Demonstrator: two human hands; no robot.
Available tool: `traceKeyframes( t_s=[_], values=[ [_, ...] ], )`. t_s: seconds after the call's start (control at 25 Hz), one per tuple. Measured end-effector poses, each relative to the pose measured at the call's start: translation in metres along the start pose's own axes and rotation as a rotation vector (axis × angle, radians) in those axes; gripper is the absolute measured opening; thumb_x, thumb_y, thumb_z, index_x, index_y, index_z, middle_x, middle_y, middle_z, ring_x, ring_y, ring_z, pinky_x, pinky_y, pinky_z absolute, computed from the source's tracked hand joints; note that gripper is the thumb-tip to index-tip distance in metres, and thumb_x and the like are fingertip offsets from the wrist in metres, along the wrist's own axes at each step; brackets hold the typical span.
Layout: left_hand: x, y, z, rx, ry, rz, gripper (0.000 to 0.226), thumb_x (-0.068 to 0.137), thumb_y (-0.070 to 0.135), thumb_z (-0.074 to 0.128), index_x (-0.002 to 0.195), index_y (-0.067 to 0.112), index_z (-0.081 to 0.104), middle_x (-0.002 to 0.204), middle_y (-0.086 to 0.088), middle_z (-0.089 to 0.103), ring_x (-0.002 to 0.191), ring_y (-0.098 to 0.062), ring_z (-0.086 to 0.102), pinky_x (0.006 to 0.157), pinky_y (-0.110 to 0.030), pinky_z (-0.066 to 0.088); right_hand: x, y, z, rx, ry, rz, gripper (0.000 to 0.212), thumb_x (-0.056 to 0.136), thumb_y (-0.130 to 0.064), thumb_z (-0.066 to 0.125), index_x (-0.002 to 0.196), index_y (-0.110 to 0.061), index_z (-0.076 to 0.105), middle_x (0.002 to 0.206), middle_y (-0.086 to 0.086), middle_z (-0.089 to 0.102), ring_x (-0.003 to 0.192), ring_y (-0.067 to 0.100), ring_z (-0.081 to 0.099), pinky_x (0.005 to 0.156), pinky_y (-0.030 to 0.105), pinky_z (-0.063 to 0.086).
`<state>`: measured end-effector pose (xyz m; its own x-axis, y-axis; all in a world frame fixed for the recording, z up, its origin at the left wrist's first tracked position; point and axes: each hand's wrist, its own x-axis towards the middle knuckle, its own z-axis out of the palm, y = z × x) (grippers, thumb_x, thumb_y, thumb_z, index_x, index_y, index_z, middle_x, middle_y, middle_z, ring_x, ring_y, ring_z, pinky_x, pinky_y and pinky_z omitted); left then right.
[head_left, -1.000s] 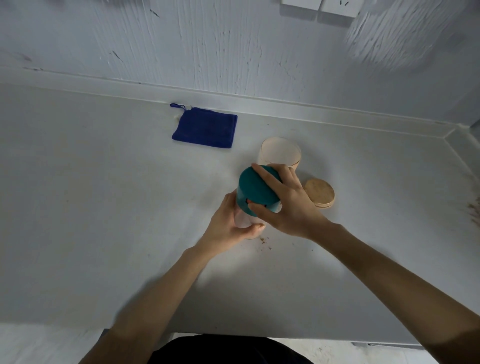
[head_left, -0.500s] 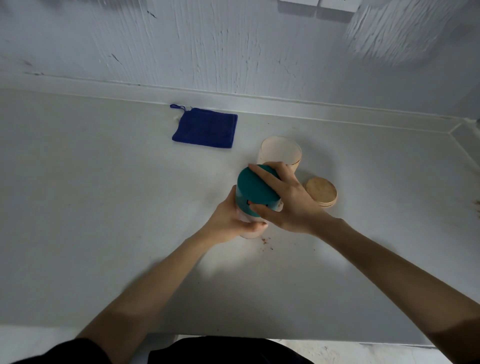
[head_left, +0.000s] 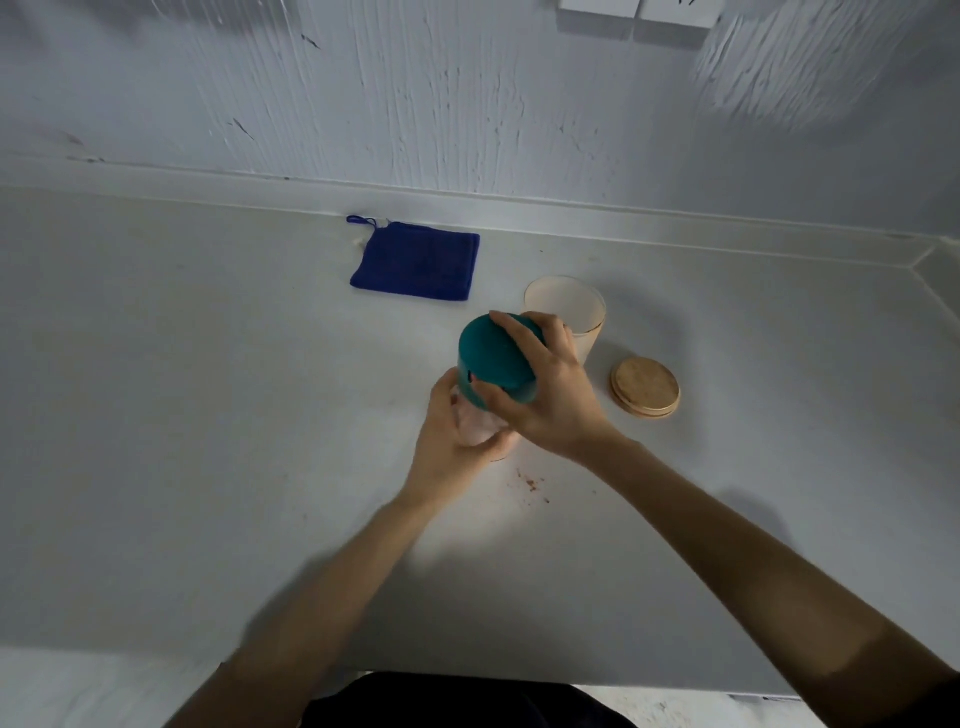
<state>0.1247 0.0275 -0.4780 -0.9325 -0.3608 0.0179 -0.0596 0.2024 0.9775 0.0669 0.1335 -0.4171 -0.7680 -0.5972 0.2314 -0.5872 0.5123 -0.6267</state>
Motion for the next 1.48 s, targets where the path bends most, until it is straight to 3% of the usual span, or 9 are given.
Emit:
traceKeyframes(
  t_s=[0.08, 0.2, 0.36, 0.52, 0.68, 0.8, 1.0, 1.16, 1.48],
  values=[
    [0.006, 0.003, -0.017, 0.08, -0.185, -0.043, 0.074, 0.069, 0.014, 0.074, 0.13, 0.015, 0.031, 0.119, 0.002, 0.048, 0.113, -0.018, 0.049, 0.087, -0.022, 0.045, 0.006, 0.006, -0.009, 0.004, -0.125, -0.069, 0.066, 0.074, -0.04, 0.058, 0.133, -0.019, 0.036, 0.129, 0.01, 0.038, 0.118, 0.022, 0.035, 0.1, 0.034, 0.04],
    [0.017, 0.008, -0.028, 0.132, -0.29, -0.04, 0.076, 0.068, 0.012, 0.075, 0.129, 0.013, 0.03, 0.114, 0.006, 0.05, 0.113, -0.018, 0.049, 0.09, -0.022, 0.045, 0.013, 0.009, -0.014, 0.052, -0.263, -0.079, 0.062, 0.076, -0.025, 0.066, 0.131, -0.024, 0.038, 0.13, 0.007, 0.036, 0.119, 0.019, 0.033, 0.103, 0.032, 0.035],
    [0.004, 0.015, -0.017, 0.146, -0.196, -0.02, 0.069, 0.074, 0.014, 0.069, 0.129, 0.016, 0.028, 0.102, 0.02, 0.047, 0.095, -0.004, 0.051, 0.073, 0.002, 0.042, 0.012, 0.009, -0.009, 0.058, -0.195, -0.084, 0.061, 0.076, -0.024, 0.066, 0.131, -0.026, 0.039, 0.13, 0.006, 0.037, 0.117, 0.015, 0.032, 0.102, 0.03, 0.034],
    [-0.002, 0.017, -0.012, 0.202, -0.108, -0.035, 0.068, 0.077, 0.019, 0.067, 0.132, 0.014, 0.027, 0.107, 0.013, 0.043, 0.092, -0.001, 0.044, 0.063, 0.012, 0.031, 0.011, 0.005, -0.012, 0.051, -0.238, -0.057, 0.063, 0.077, -0.024, 0.066, 0.132, -0.027, 0.036, 0.132, 0.005, 0.034, 0.119, 0.015, 0.031, 0.103, 0.029, 0.034],
    [0.003, 0.016, -0.017, 0.173, -0.196, -0.04, 0.066, 0.076, 0.013, 0.068, 0.129, 0.013, 0.028, 0.11, 0.01, 0.046, 0.101, -0.005, 0.045, 0.07, 0.008, 0.036, 0.009, 0.001, -0.016, 0.181, -0.286, 0.077, 0.094, 0.075, -0.02, 0.07, 0.14, -0.035, 0.004, 0.14, 0.004, 0.026, 0.126, 0.016, 0.029, 0.109, 0.034, 0.03],
    [0.005, 0.019, -0.02, 0.062, -0.23, -0.096, 0.058, 0.077, 0.005, 0.064, 0.124, 0.014, 0.031, 0.103, 0.017, 0.047, 0.104, -0.008, 0.045, 0.086, -0.007, 0.042, -0.005, 0.01, -0.006, 0.242, -0.244, 0.245, 0.108, 0.072, -0.024, 0.072, 0.139, -0.033, -0.011, 0.149, 0.003, 0.018, 0.134, 0.018, 0.028, 0.108, 0.036, 0.031],
    [-0.003, 0.013, -0.028, 0.107, -0.222, -0.05, 0.066, 0.069, 0.009, 0.072, 0.125, 0.014, 0.038, 0.1, 0.013, 0.052, 0.098, -0.013, 0.053, 0.088, -0.022, 0.043, -0.034, 0.022, 0.015, 0.303, -0.155, 0.366, 0.071, 0.081, -0.029, 0.061, 0.139, -0.021, 0.021, 0.143, 0.004, 0.036, 0.127, 0.017, 0.039, 0.102, 0.028, 0.035],
    [-0.003, 0.022, -0.037, 0.032, -0.268, -0.092, 0.069, 0.069, 0.007, 0.073, 0.124, 0.025, 0.035, 0.112, 0.009, 0.05, 0.115, -0.017, 0.046, 0.103, -0.042, 0.041, -0.038, 0.01, 0.014, 0.324, -0.083, 0.306, 0.062, 0.082, -0.03, 0.059, 0.136, -0.016, 0.032, 0.138, 0.007, 0.042, 0.122, 0.016, 0.043, 0.102, 0.03, 0.037],
    [-0.053, 0.05, -0.034, 0.173, -0.246, 0.091, 0.072, 0.072, 0.011, 0.071, 0.131, 0.015, 0.03, 0.113, 0.008, 0.045, 0.108, -0.01, 0.045, 0.091, -0.022, 0.041, -0.083, -0.011, -0.002, 0.429, 0.045, 0.228, 0.058, 0.079, -0.028, 0.063, 0.131, -0.015, 0.04, 0.128, 0.004, 0.048, 0.11, 0.012, 0.049, 0.095, 0.024, 0.043]
  ],
)
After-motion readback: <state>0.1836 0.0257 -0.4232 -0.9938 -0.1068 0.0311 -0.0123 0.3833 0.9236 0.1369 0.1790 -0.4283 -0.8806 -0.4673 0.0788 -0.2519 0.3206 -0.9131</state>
